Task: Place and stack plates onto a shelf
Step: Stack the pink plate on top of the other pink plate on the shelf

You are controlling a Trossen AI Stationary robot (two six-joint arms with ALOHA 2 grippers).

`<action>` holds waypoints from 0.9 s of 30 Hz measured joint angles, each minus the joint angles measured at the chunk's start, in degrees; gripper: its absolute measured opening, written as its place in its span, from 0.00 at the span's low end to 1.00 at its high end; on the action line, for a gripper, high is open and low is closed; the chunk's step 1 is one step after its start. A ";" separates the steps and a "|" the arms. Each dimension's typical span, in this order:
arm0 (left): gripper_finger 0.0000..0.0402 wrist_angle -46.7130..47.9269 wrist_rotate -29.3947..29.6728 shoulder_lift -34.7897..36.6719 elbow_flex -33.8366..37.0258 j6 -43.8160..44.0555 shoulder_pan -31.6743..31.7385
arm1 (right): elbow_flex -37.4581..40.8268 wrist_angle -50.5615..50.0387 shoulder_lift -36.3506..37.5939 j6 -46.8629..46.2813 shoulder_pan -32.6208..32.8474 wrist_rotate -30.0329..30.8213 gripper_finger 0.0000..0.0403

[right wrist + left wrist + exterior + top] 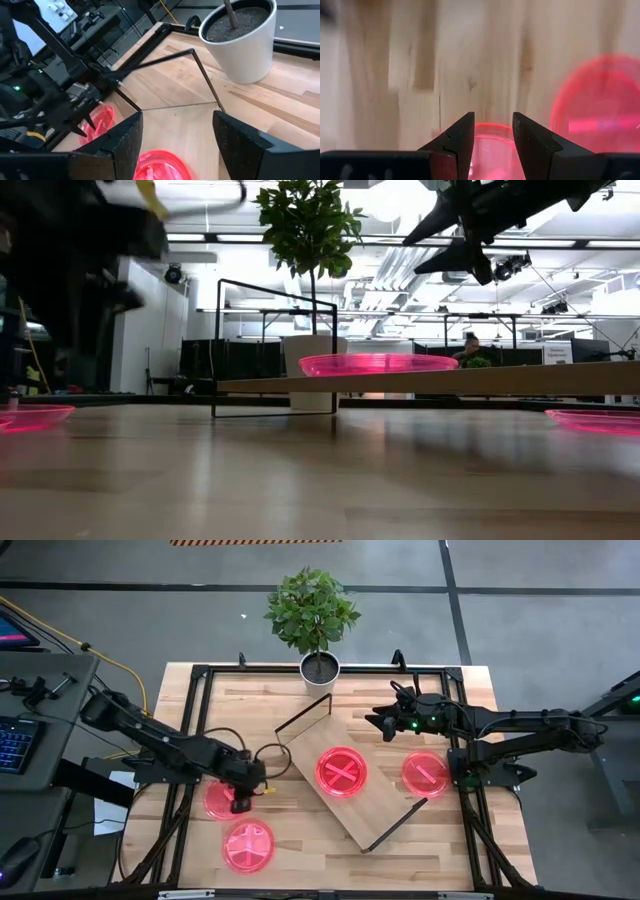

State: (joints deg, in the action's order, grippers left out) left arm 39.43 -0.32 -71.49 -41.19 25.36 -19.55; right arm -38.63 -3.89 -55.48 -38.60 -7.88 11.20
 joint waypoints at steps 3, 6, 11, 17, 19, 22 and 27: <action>0.30 1.20 0.04 -2.83 0.00 18.58 0.10 | 0.00 -0.46 0.00 -0.36 0.00 0.00 0.56; 0.30 3.86 1.17 -5.07 -0.03 36.83 0.02 | 0.00 -1.08 0.00 -0.39 0.00 0.00 0.56; 0.30 5.90 6.24 -7.31 -0.04 57.35 -0.44 | 0.00 -1.55 0.00 -1.02 -0.01 0.00 0.56; 0.30 6.51 10.65 -8.06 -2.40 67.15 -1.00 | 0.00 -2.33 0.00 -0.60 0.00 0.00 0.56; 0.30 7.53 12.43 -8.86 -3.11 71.32 -1.77 | 0.00 -2.75 0.00 0.09 0.00 0.00 0.56; 0.30 9.08 13.97 -10.76 -4.04 76.45 -3.04 | 0.00 -3.65 0.00 0.12 -0.01 0.00 0.56; 0.30 11.15 13.97 -14.42 -5.40 83.03 -4.96 | 0.00 -4.69 0.00 0.29 -0.01 0.00 0.56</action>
State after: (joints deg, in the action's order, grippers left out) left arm 50.57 13.65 -85.90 -46.59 108.39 -24.51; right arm -38.63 -8.58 -55.48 -38.31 -7.89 11.20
